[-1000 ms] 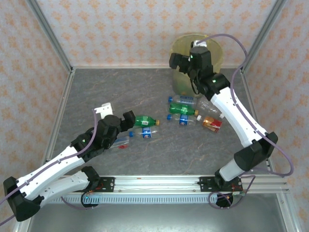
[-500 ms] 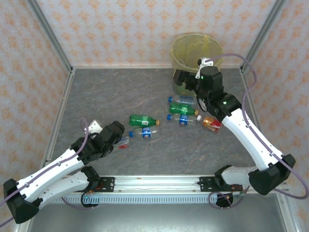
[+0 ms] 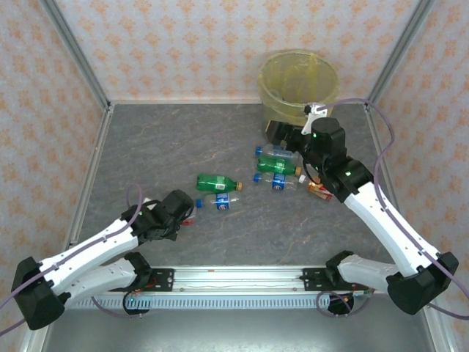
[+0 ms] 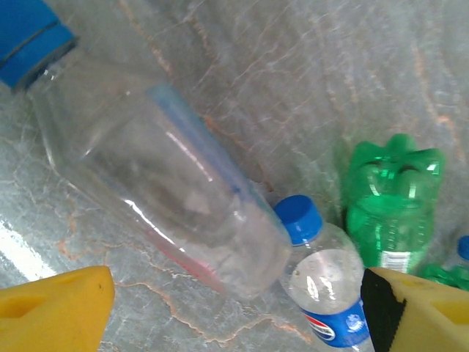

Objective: Put the plastic bottles in the bin

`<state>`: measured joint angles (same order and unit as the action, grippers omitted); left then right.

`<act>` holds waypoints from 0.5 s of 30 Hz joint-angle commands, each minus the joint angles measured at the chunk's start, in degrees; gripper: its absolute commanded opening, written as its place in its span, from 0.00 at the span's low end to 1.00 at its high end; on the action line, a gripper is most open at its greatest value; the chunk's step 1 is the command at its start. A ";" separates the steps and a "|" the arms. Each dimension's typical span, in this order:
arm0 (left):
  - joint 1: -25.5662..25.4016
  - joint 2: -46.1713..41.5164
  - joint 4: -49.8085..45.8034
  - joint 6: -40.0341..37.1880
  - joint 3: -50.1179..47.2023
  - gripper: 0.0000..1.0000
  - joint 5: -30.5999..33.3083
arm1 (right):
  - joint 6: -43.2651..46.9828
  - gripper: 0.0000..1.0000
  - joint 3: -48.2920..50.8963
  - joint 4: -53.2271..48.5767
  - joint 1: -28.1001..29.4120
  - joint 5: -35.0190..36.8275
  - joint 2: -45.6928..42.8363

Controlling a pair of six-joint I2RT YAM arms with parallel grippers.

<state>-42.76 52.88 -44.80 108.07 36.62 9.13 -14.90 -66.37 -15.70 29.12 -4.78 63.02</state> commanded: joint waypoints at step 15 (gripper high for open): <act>1.85 18.40 1.53 5.31 8.48 0.88 0.38 | 1.67 1.00 5.25 1.62 0.33 1.07 -7.83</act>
<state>-41.47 69.43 -42.41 111.46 42.83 6.63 -14.06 -61.58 -14.90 29.12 -4.49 56.51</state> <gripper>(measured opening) 0.879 0.996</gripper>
